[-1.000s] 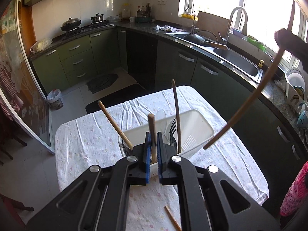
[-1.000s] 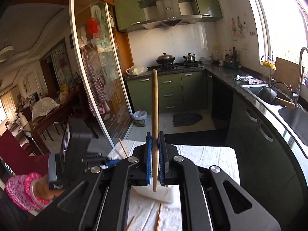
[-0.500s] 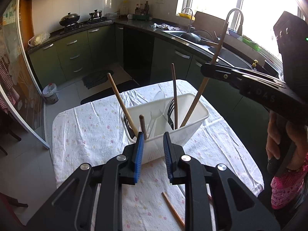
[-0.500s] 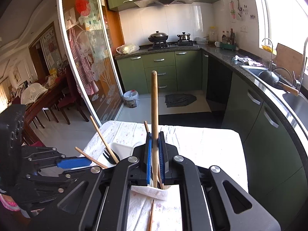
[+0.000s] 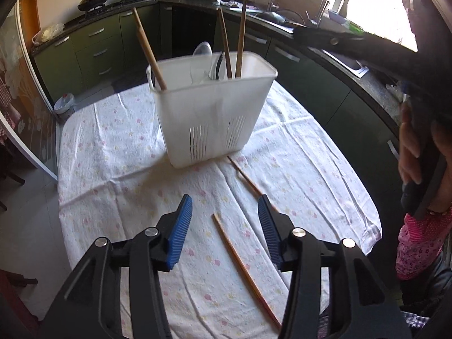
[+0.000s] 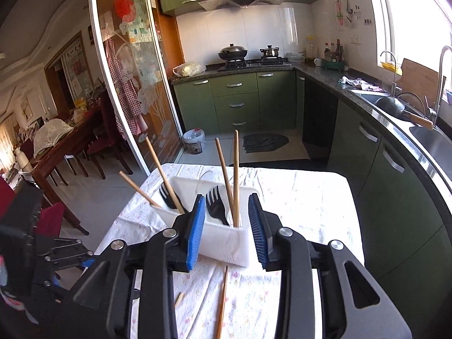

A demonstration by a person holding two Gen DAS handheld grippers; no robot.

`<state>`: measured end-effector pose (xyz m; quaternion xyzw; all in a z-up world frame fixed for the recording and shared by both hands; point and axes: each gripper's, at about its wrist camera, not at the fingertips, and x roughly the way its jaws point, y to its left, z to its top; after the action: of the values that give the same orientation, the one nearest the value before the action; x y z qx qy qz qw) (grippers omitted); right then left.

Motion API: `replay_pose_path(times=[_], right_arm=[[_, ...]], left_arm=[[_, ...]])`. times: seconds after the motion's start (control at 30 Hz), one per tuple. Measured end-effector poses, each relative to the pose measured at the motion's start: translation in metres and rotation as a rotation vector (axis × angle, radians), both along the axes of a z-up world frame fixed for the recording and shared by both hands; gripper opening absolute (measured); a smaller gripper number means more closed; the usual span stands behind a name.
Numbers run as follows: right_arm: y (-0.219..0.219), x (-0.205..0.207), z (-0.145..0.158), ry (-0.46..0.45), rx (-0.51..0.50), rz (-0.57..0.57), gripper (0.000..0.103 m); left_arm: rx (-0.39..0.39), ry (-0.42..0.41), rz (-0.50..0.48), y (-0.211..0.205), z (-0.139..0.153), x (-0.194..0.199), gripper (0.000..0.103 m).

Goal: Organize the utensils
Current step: 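Grasp a wooden chopstick with the left tool while the right tool grasps another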

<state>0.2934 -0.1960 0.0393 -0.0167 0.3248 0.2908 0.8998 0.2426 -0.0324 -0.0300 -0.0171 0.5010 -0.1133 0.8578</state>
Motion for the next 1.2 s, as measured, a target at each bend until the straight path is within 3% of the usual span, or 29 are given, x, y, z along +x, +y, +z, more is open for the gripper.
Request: replay_pose_path(times=[0.07, 0.23, 0.53, 0.8, 0.87, 0.93, 0.97, 1.1, 1.2], right_arm=[[-0.012, -0.020, -0.005, 0.003, 0.004, 0.004, 0.040], [-0.036, -0.057, -0.032, 0.046, -0.018, 0.018, 0.040], [-0.081, -0.074, -0.065, 0.106, 0.011, -0.011, 0.044], [-0.097, -0.081, -0.079, 0.136, 0.031, -0.017, 0.046], [-0.093, -0.081, -0.081, 0.144, 0.026, -0.011, 0.046], [-0.089, -0.082, -0.085, 0.152, 0.021, -0.003, 0.046], [-0.083, -0.082, -0.085, 0.158, 0.017, 0.002, 0.046], [-0.059, -0.084, -0.095, 0.180, -0.018, 0.034, 0.046], [-0.034, -0.084, -0.108, 0.182, -0.098, 0.054, 0.046]], left_arm=[[-0.006, 0.092, 0.015, -0.003, -0.025, -0.005, 0.048], [0.018, 0.297, 0.066, -0.015, -0.080, -0.007, 0.048], [0.124, 0.411, 0.182, -0.043, -0.107, -0.004, 0.048], [0.155, 0.382, 0.241, -0.058, -0.116, -0.005, 0.039], [0.150, 0.368, 0.257, -0.058, -0.115, -0.006, 0.030], [0.137, 0.350, 0.277, -0.056, -0.114, -0.009, 0.010], [0.128, 0.344, 0.285, -0.050, -0.111, -0.006, 0.008], [0.079, 0.336, 0.294, -0.035, -0.112, -0.009, 0.007], [0.059, 0.330, 0.302, -0.022, -0.109, -0.012, 0.007]])
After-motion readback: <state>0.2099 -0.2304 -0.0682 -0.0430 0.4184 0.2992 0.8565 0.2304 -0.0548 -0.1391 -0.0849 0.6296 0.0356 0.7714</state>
